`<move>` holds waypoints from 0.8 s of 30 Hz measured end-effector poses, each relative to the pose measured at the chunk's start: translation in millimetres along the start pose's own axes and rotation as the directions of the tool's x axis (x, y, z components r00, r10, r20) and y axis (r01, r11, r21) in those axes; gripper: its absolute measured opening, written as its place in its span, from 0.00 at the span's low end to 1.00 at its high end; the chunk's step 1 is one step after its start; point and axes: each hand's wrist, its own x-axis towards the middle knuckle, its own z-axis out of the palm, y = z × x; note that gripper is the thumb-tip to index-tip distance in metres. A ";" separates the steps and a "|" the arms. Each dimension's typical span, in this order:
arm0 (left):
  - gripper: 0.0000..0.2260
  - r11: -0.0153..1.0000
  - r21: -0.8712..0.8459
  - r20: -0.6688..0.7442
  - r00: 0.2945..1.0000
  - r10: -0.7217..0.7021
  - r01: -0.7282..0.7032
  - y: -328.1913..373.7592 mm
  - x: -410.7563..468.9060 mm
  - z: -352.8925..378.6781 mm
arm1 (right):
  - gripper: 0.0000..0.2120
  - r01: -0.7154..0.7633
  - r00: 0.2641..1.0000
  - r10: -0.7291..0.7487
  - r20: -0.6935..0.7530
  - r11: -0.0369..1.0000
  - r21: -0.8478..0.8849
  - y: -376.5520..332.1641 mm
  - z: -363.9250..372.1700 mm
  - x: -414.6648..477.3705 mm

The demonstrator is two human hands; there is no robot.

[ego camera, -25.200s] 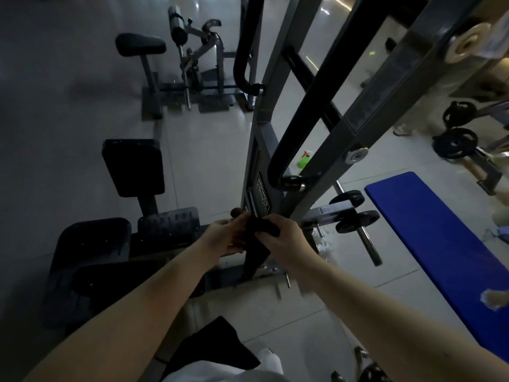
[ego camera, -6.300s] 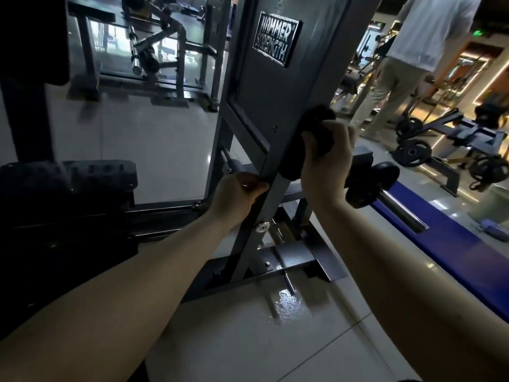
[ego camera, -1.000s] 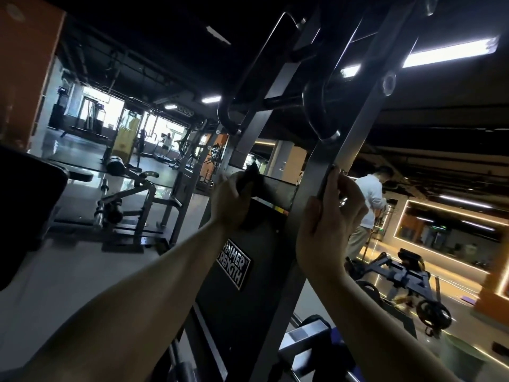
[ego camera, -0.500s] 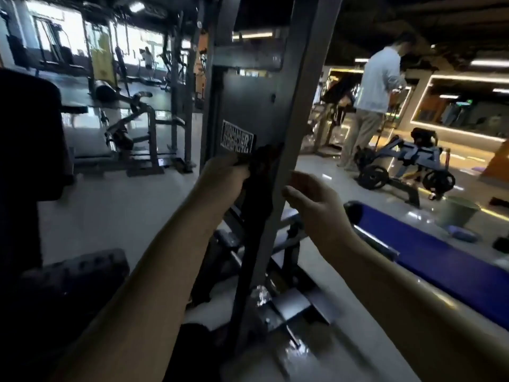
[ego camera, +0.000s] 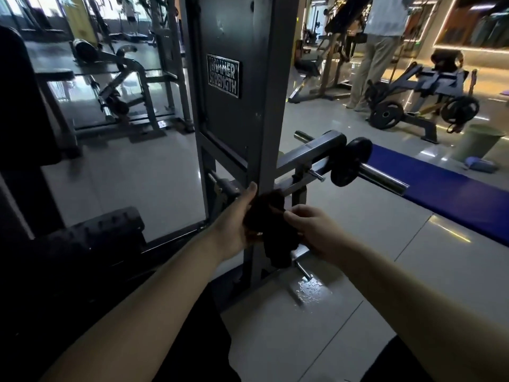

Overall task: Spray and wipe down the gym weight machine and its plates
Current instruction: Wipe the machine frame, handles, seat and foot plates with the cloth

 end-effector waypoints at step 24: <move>0.07 0.858 0.480 -0.008 0.978 0.210 -0.181 -22.5 24.6 -3.1 | 0.06 -0.223 0.970 0.210 0.124 0.969 0.103 34.1 -22.7 10.1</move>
